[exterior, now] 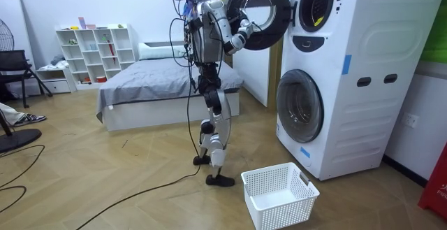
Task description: Pick clothes from washing machine
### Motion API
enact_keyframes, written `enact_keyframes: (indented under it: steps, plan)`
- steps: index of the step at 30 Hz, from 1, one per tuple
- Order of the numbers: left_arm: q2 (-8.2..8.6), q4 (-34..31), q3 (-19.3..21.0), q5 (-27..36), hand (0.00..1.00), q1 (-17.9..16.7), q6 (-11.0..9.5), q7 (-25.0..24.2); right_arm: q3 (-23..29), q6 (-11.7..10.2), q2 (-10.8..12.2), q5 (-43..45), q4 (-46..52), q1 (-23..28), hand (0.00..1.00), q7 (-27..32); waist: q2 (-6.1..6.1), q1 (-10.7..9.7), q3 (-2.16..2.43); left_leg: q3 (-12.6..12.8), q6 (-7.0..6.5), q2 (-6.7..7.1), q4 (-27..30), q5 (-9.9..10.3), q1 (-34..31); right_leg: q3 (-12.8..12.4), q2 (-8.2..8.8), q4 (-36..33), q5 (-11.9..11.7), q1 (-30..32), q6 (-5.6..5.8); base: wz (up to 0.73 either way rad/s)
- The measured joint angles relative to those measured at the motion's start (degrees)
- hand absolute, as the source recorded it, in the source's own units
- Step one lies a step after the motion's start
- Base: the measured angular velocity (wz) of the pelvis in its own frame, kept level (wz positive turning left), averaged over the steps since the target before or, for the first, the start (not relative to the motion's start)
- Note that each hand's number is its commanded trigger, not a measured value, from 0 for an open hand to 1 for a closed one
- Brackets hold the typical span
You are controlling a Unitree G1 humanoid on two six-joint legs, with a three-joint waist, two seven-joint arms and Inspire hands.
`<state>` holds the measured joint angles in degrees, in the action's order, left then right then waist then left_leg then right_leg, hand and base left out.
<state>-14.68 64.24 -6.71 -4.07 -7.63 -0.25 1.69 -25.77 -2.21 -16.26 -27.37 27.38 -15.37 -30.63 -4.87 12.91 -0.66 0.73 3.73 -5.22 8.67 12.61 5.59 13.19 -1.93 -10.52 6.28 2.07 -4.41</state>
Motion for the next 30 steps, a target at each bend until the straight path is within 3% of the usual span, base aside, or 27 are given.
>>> enact_keyframes:
  steps: [3, 8, 13, 17, 22, 27, 30]
  plan:
    - [0.42, -0.05, 1.75, -0.11, 0.0, -0.06, 0.35, -0.12, 0.19, 0.47, -1.03, 2.17, -0.44, 2.4, 0.0, -0.87, 0.0, -0.1, 0.0, 0.38, 0.0, -0.03, 0.01, 0.0, 0.09, -0.21, -0.02, -0.01, 0.0, -0.03, 0.0, -0.01]
    - [0.39, 0.18, 2.47, -0.08, 0.0, 0.01, 0.71, -0.12, 0.46, 1.26, -4.95, 11.48, -4.94, 4.95, 0.0, -1.49, -0.31, -0.78, 0.18, 0.51, -0.01, -0.02, 0.06, 0.0, 0.06, -0.32, -0.05, -0.02, 0.01, -0.02, 0.01, 0.01]
    - [0.39, 0.51, 6.56, -0.21, 0.0, -0.11, 2.39, -0.41, 5.15, 4.85, -7.93, 21.71, -11.32, 7.39, 0.0, -3.25, -1.36, -2.18, 0.51, 0.46, -0.06, -0.01, 0.06, -0.04, 0.06, 0.02, 0.06, 0.06, 0.02, -0.25, 0.03, 0.04]
    - [0.04, 0.29, 6.74, -0.56, 0.0, -0.18, 2.81, -0.63, 10.74, 5.0, -9.81, 27.51, -13.64, 7.38, 0.0, -3.19, -1.93, -3.61, 0.32, 0.52, -0.26, 0.07, -0.01, -0.16, -0.02, 0.56, 0.33, 0.02, 0.05, -0.26, 0.09, 0.04]
    - [0.12, -1.2, 8.9, 0.0, 0.0, -0.98, 2.75, 1.45, 15.26, 5.92, -10.05, 32.07, -13.82, 7.37, 0.0, 0.04, -2.37, -4.85, 0.17, 0.72, -0.26, 0.01, 0.04, -0.16, 0.35, 0.46, 0.12, 0.71, -0.03, -1.11, 0.15, 0.01]
    - [0.8, -2.83, 9.72, 0.12, 0.0, -1.88, 2.79, 3.31, 20.3, 6.1, -9.89, 31.79, -14.03, 7.01, 0.0, 5.33, -2.05, -4.76, -0.09, 1.31, -0.27, 0.01, -0.05, -0.16, 1.12, 0.26, 0.1, 0.98, 0.0, -1.83, 0.22, -0.01]
    - [1.71, -2.84, 9.93, 0.09, 0.0, -2.08, 2.84, 4.45, 22.64, 6.21, -8.06, 31.71, -13.7, 6.43, 0.0, 8.65, -1.55, -4.81, -0.27, 1.36, -0.26, 0.01, -0.06, -0.16, 1.11, 0.28, 0.1, 0.98, 0.0, -1.81, 0.22, 0.0]
